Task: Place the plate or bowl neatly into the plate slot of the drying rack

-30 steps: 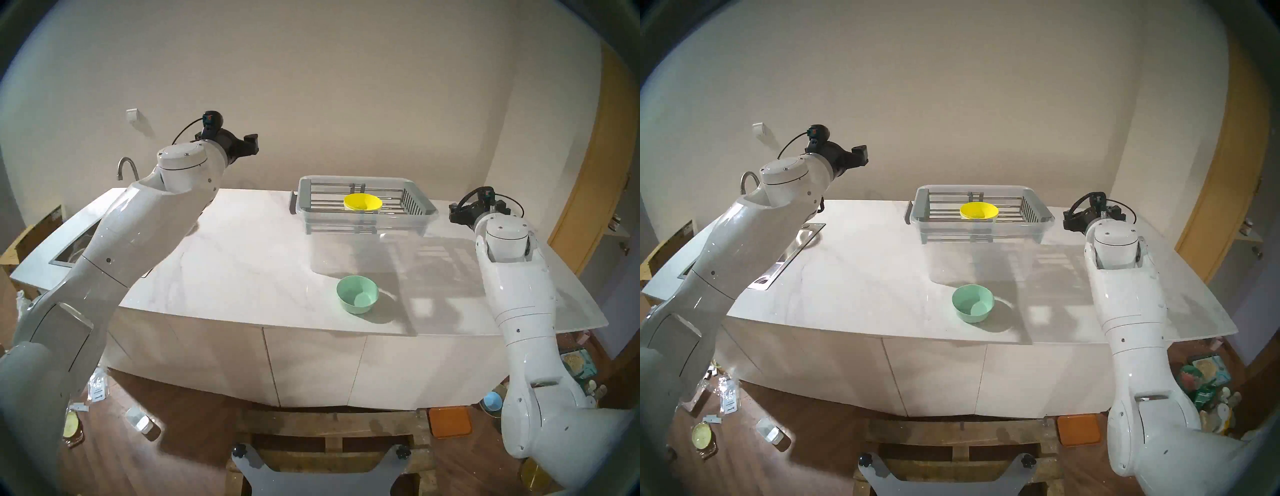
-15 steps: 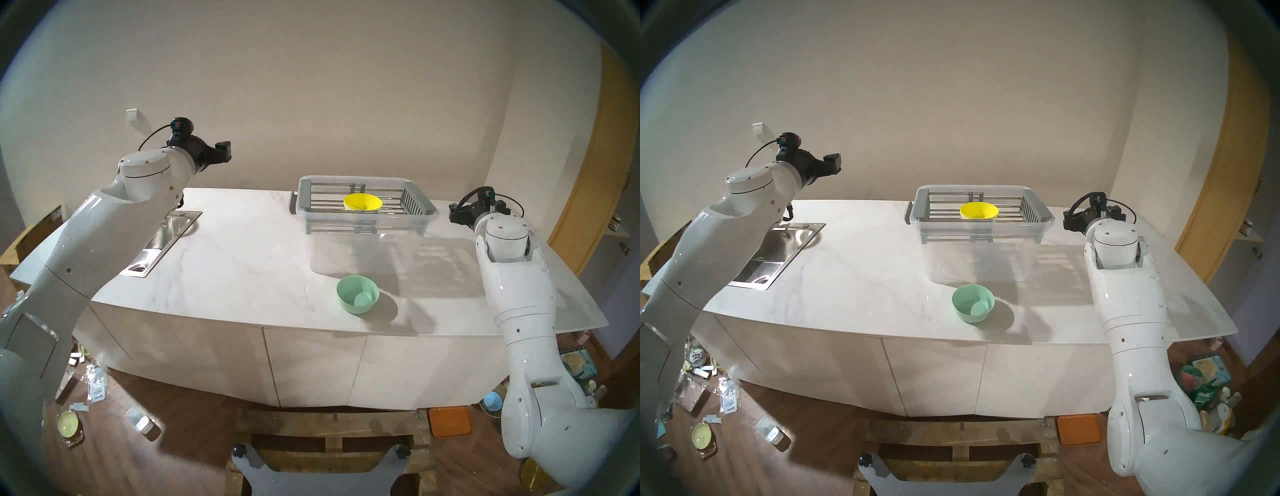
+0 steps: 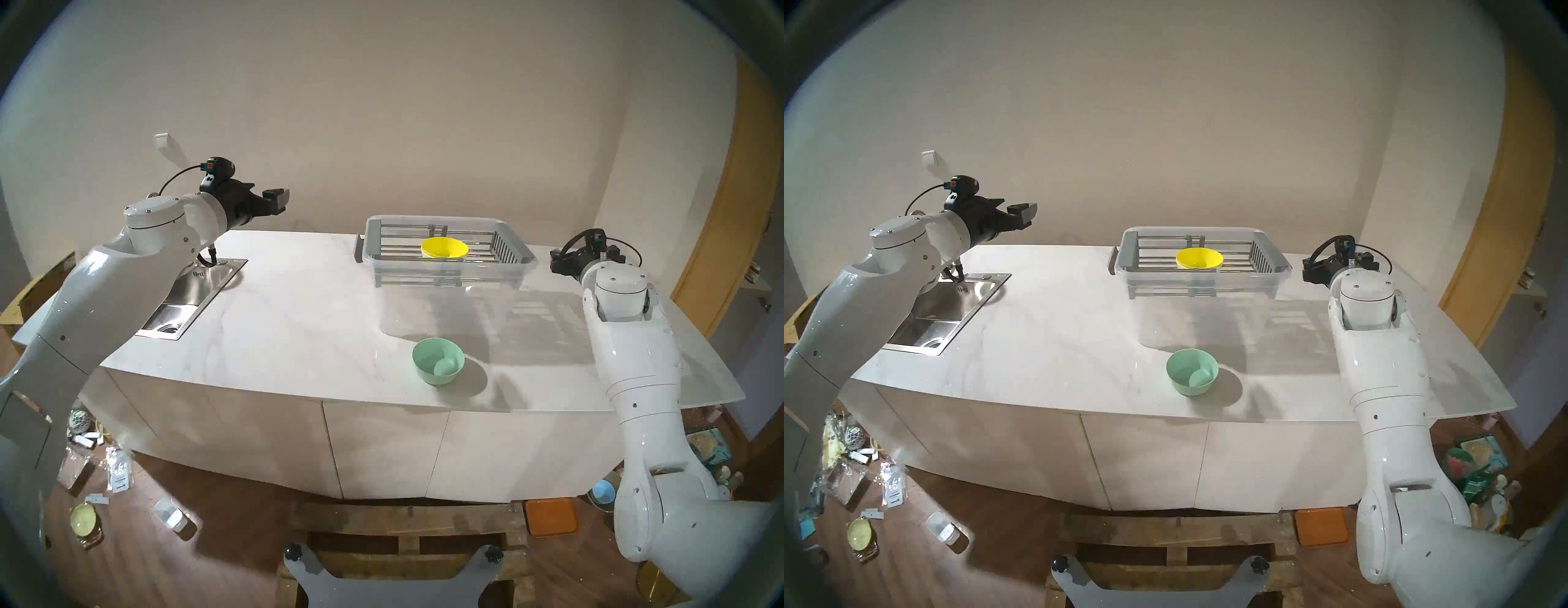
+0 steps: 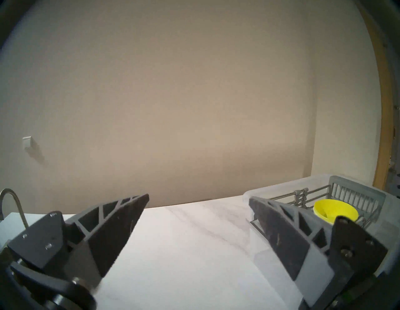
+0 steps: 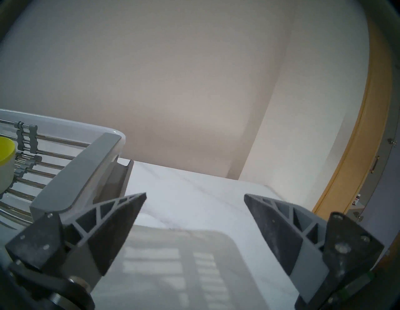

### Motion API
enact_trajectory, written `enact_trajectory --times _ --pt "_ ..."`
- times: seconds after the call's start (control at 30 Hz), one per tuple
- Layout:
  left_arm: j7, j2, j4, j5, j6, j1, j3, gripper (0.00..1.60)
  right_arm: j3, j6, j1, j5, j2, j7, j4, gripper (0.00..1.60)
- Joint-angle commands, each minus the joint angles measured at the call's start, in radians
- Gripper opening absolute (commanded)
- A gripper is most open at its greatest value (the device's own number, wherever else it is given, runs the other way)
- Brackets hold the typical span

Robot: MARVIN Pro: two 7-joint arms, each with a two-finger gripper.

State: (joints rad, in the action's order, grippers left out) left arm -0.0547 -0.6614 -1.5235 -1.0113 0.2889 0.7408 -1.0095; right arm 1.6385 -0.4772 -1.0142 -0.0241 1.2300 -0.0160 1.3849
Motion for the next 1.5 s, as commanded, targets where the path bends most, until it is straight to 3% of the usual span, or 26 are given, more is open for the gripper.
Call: enact_trajectory --times 0.0,0.2,0.53,1.17,1.47 --pt "-0.058 0.011 -0.017 0.010 -0.033 -0.013 -0.037 1.60 0.000 0.018 0.024 -0.002 -0.003 0.002 0.026 1.60" --pt "-0.079 0.025 -0.024 -0.019 -0.044 0.021 -0.058 1.60 0.000 0.019 0.023 -0.002 -0.003 0.002 0.026 1.60" --pt "-0.064 -0.049 0.034 -0.029 -0.055 0.007 -0.033 1.60 0.000 0.019 0.023 -0.002 -0.003 0.002 0.027 1.60" --pt "-0.090 -0.018 0.036 -0.067 -0.078 0.101 -0.047 1.60 0.000 0.020 0.023 -0.002 -0.004 0.002 0.027 1.60" --pt "-0.079 -0.035 0.049 -0.065 -0.081 0.098 -0.031 1.60 0.000 0.019 0.023 -0.002 -0.004 0.002 0.026 1.60"
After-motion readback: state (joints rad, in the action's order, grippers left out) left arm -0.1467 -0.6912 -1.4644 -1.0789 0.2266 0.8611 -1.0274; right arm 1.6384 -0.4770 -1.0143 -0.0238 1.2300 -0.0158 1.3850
